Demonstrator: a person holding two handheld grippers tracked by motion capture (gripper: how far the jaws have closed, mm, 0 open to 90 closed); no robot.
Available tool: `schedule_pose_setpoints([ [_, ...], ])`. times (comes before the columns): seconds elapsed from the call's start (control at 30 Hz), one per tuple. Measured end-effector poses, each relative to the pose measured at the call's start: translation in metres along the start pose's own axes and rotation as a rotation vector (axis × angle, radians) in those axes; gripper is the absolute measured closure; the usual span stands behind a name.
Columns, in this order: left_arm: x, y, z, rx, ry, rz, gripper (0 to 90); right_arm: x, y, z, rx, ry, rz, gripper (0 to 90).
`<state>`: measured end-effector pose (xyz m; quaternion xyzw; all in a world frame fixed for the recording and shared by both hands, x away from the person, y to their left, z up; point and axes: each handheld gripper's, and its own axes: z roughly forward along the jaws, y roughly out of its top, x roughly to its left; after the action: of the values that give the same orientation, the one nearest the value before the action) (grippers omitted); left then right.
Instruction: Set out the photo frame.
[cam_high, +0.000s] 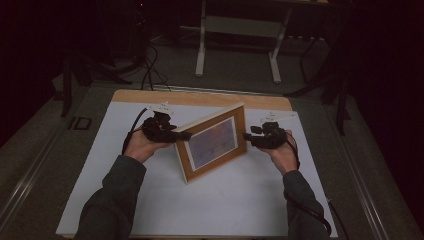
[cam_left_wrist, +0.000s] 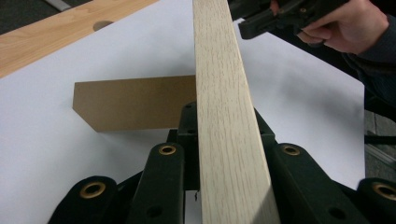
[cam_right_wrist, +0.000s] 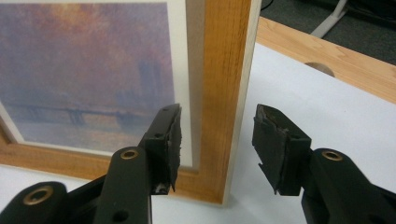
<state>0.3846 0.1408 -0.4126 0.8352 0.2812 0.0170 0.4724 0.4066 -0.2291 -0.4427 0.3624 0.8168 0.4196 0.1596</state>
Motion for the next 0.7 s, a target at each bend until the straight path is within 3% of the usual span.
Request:
schedule_pose_setpoints([
  [0.23, 0.002, 0.002, 0.001, 0.008, -0.014, 0.018, 75.0, -0.007, 0.005, 0.002, -0.010, 0.029, 0.030, 49.4],
  [0.7, 0.006, 0.003, 0.003, -0.002, -0.029, 0.049, 75.0, -0.015, 0.015, 0.010, -0.037, 0.094, 0.046, 46.1],
])
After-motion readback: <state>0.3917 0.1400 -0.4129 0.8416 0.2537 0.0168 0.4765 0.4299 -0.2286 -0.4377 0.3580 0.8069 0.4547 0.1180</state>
